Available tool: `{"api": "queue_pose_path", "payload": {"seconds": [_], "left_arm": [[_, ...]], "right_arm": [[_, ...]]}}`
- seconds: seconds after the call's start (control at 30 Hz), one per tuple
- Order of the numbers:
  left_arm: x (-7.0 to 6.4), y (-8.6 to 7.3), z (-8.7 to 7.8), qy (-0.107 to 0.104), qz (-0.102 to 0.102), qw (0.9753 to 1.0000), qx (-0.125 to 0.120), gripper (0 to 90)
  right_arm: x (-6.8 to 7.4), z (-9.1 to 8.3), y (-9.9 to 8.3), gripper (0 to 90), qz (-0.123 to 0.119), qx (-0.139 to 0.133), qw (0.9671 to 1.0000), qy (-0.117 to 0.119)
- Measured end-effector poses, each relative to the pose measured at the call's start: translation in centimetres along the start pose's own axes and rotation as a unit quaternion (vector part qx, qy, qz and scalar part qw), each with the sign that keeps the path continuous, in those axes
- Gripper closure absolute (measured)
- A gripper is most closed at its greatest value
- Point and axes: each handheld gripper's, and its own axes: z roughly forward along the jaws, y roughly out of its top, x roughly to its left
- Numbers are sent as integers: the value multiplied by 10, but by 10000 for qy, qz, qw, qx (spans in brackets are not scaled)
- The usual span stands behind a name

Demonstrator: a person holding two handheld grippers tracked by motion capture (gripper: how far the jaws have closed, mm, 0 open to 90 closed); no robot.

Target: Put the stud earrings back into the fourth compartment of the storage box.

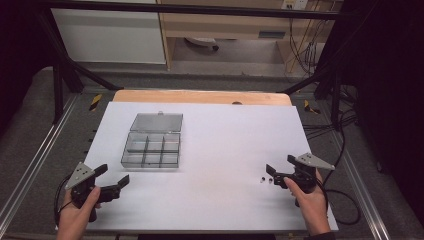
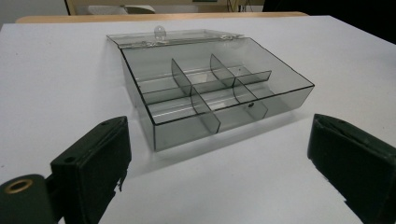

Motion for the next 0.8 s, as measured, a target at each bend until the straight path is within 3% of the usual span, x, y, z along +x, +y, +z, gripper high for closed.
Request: {"api": "queue_pose_path", "payload": {"seconds": [0.37, 0.67, 0.8], "left_arm": [[-2, 0, 1, -10, 16, 10000, 56, 64], [-1, -1, 2, -19, 4, 10000, 89, 63], [-1, -1, 2, -20, 18, 9999, 108, 64]], "right_arm": [[16, 5, 1, 77, -112, 247, 9996, -6], [23, 6, -5, 155, -84, 797, 9964, -282], [17, 8, -11, 281, 30, 1110, 9928, -440]]}}
